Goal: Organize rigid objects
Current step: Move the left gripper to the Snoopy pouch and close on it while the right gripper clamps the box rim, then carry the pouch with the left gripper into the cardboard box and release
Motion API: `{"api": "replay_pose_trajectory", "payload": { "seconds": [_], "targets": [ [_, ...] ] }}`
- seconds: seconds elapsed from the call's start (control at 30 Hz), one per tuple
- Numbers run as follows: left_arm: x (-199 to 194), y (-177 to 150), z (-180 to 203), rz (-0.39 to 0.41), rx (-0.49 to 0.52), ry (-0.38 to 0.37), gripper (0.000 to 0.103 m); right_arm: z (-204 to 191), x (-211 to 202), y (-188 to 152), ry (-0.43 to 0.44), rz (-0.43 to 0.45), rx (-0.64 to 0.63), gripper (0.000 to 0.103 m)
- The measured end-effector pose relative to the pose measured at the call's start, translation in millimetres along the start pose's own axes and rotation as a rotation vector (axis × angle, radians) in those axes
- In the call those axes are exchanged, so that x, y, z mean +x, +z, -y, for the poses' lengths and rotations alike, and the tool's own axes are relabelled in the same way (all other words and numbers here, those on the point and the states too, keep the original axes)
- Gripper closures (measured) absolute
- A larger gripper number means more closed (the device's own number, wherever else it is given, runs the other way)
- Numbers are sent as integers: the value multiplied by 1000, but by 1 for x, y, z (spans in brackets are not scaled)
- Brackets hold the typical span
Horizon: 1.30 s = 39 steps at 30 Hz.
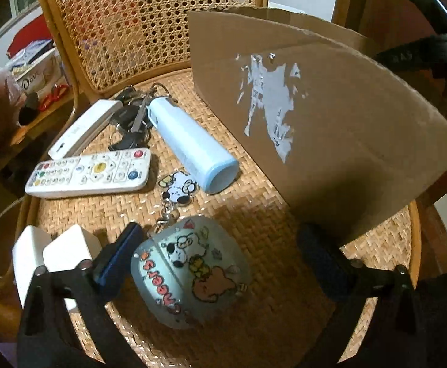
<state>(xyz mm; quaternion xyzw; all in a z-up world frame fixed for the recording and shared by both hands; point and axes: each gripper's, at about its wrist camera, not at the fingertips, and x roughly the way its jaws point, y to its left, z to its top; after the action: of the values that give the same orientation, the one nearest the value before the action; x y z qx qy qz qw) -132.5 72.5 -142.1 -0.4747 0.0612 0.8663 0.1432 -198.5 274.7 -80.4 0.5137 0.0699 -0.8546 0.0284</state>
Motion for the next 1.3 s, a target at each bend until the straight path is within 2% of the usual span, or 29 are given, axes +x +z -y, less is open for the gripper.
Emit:
{"api": "replay_pose_trajectory", "payload": {
  "seconds": [0.07,0.1,0.13,0.23,0.43,0.7,0.83,1.07,1.3],
  "targets": [
    [-3,-1,-3,11,-8,4,18,0,-1,0,9,5,13,95],
    [-4,-2,-4,17,-10,0,34,0,-2,-2,24,6,24,96],
    [-7,-1,-5,28,-10,6,42,-1,-3,-3,34,7,29,97],
    [-9,-3,-4,25,-12,-7,43,-6,-6,-8,21,10,21,97],
    [-16,-5,-16,42,-77,-49,43,-10,-10,-14,6,32,11,97],
    [-37,0,-20,81,-66,-37,43,-13,-13,-18,-10,52,-1,97],
    [-59,19,-15,134,-44,-3,43,-14,-13,-20,-12,58,-15,97],
    [-79,69,-14,195,-40,13,43,-13,-12,-19,-4,63,-9,97],
    [-91,122,6,250,-23,-40,43,-11,-10,-20,3,71,16,97]
  ]
}}
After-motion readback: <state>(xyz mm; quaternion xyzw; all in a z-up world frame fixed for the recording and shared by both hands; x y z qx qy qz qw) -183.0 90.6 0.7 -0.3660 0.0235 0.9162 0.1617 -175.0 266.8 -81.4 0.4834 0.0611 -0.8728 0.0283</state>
